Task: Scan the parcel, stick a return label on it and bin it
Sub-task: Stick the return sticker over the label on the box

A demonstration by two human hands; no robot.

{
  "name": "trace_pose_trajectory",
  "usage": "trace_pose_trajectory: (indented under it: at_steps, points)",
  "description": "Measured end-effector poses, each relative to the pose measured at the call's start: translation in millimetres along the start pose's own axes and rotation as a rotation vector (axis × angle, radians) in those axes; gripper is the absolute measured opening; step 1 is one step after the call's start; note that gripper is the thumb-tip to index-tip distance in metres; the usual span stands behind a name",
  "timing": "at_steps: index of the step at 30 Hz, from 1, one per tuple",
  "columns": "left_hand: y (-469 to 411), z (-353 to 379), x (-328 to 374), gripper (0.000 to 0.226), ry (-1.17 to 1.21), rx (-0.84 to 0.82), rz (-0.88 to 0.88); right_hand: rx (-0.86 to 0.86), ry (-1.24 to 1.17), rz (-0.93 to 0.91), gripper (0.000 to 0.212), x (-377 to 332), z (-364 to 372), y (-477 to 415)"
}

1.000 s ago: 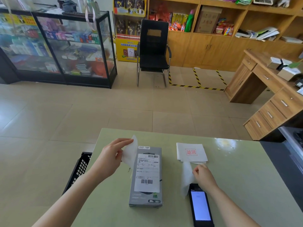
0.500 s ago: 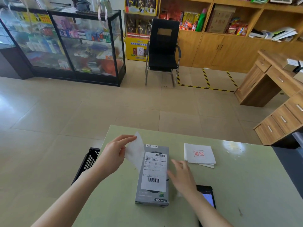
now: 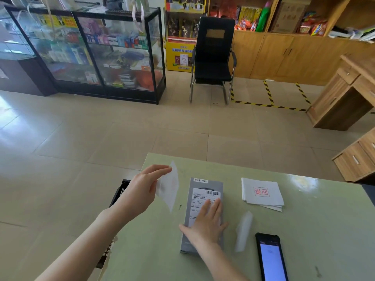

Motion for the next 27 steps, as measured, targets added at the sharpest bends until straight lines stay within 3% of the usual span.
trace_pose_trajectory:
  at_steps: [4,7,11,16,19,23,27]
  points:
    - [-3,-3,-3,0.058,0.000,-0.010,0.002,0.015,-0.184,0.026,0.124,9,-6,-5]
    - [-7,-3,-3,0.059,-0.004,-0.015,0.016,-0.012,-0.449,0.014,0.121,23,-12,-14]
    - [-15,-1,4,0.059,0.004,-0.025,0.044,-0.184,-0.904,-0.016,0.112,37,-20,-15]
    - [-22,2,12,0.061,0.012,-0.044,0.072,-0.276,-1.109,0.055,0.092,65,-24,-16]
    - [-23,3,16,0.061,0.017,-0.044,0.083,-0.326,-1.133,0.144,0.082,83,-26,-17]
    - [-22,6,22,0.061,0.027,-0.053,0.102,-0.270,-1.021,0.219,0.068,93,-32,-14]
    - [-20,9,25,0.062,0.030,-0.063,0.109,-0.048,-0.796,0.114,0.072,79,-43,-6]
Point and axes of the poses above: each hand's wrist, its own y-axis away from the middle knuckle, its own z-axis out of the palm, x = y × z, the point moved 3 cm from there along -y, towards the middle knuckle, and after that the axes turned 10 degrees about x, right-handed, at the moved point
